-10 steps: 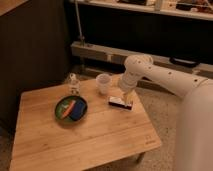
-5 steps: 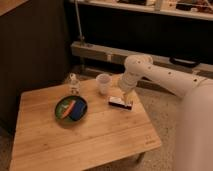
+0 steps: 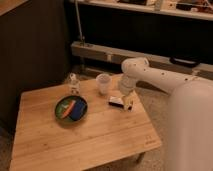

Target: Place the eraser in the ceramic cup

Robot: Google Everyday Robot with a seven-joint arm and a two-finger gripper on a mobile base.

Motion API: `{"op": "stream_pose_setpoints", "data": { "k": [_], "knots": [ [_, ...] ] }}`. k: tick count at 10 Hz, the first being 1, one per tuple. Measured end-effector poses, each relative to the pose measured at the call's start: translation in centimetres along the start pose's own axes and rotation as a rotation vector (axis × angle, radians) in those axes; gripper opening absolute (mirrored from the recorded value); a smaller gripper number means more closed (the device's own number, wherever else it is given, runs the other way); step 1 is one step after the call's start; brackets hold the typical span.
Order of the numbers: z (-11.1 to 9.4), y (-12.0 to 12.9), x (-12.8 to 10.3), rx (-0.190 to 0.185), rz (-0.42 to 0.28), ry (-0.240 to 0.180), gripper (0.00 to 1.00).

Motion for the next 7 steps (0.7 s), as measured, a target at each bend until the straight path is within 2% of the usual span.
{"op": "stream_pose_setpoints", "data": {
  "k": [4, 7],
  "knots": [
    [1.5, 0.0, 0.6, -0.033, 0.039, -0.021, 0.8],
    [2.5, 0.6, 1.4, -0.041, 0.063, -0.046, 0.8]
  ]
}}
